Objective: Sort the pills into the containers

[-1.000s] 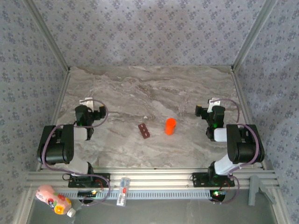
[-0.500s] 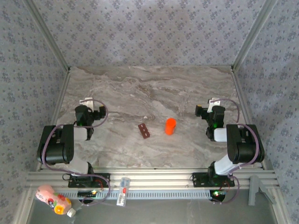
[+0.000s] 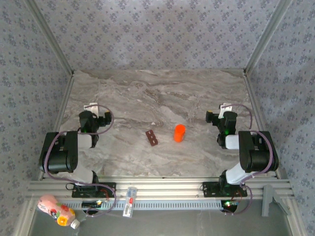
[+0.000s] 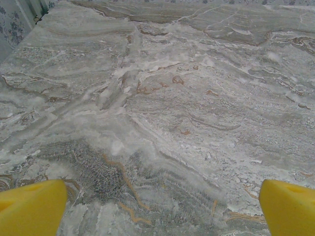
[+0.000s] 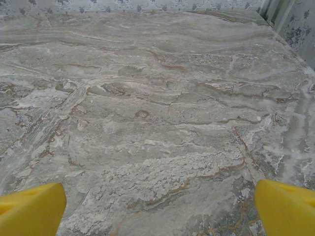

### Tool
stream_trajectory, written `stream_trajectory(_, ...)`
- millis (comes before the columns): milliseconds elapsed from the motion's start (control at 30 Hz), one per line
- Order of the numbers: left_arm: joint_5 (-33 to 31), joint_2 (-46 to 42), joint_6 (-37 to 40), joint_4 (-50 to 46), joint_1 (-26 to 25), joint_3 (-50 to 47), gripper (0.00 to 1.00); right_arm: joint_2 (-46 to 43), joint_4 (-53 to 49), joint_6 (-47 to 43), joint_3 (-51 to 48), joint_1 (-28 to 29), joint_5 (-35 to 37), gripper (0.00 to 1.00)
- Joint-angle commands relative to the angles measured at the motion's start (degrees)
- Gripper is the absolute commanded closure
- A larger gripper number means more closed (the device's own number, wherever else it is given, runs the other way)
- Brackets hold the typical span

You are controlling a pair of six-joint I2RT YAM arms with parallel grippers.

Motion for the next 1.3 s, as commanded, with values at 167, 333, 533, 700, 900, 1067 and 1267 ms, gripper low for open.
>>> stream_trajectory(167,2.61,-3.0,-0.03,-5.42,0.48,2.66,0.01,-3.78,1.18,0.17,-1.72,-0.94,-0.62,0.0)
stream_trajectory(333,2.27,-6.43,-0.52,-11.47,0.4,4.16,0.01,-11.77,-10.02,1.42,0.89,-1.0,3.02,0.0)
stream_trajectory(533,-1.28,-14.33,-3.25,-22.46,0.37,6.53,0.0,-22.19,-34.94,18.91,9.74,-2.24,9.72,0.0)
stream_trajectory(700,-4.05,-21.07,-11.74,-38.84,0.16,14.24,0.0,-26.17,-50.48,28.84,18.29,-6.35,-3.27,0.0)
stream_trajectory(900,-1.29,-26.26,-22.64,-55.82,0.02,22.42,0.0,-31.12,-66.41,22.71,28.3,2.91,-9.78,0.02)
stream_trajectory(1067,3.34,-29.09,-27.05,-63.39,-0.85,24.87,0.0,-31.36,-80.97,18.65,37.5,14.12,-10.02,0.07)
stream_trajectory(1267,5.13,-29.56,-27.72,-69.82,-3.97,27.38,0.0,-28.53,-92.26,18.45,45.92,26.16,-10.34,0.13)
